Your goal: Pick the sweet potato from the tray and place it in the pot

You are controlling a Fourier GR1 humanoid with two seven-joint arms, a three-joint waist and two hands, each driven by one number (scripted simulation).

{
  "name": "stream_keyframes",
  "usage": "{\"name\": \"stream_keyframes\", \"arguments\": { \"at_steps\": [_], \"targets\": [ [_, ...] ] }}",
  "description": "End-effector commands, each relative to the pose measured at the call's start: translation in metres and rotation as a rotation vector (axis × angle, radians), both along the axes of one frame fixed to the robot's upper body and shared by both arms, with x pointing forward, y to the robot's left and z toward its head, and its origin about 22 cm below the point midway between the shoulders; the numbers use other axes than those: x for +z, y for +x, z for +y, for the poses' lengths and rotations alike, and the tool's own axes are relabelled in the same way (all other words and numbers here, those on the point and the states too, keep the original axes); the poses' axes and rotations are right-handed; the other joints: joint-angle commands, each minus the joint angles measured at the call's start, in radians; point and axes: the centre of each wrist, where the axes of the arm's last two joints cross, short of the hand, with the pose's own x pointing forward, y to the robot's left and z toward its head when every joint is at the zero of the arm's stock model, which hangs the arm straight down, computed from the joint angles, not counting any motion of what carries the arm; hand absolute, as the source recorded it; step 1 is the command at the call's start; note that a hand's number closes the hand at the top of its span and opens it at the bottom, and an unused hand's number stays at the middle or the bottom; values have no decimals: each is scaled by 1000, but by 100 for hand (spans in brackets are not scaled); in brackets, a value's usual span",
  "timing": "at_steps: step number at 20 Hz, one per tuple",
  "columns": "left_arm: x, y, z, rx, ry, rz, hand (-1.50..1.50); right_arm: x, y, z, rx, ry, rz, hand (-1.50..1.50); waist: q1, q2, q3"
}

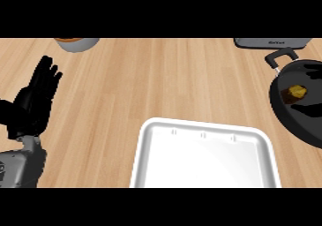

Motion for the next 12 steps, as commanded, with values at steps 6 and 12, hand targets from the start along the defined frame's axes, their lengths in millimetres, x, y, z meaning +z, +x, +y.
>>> {"name": "stream_keyframes", "arguments": {
  "at_steps": [6, 12],
  "targets": [
    [10, 2, 4, -1, -25, -4, 0, 8, 6, -20, 34, 435, -136, -150, 1, 1, 1],
    [3, -2, -14, 8, -10, -21, 0, 41, -38, -89, -9, 527, -180, -150, -3, 2, 1]
  ]
}}
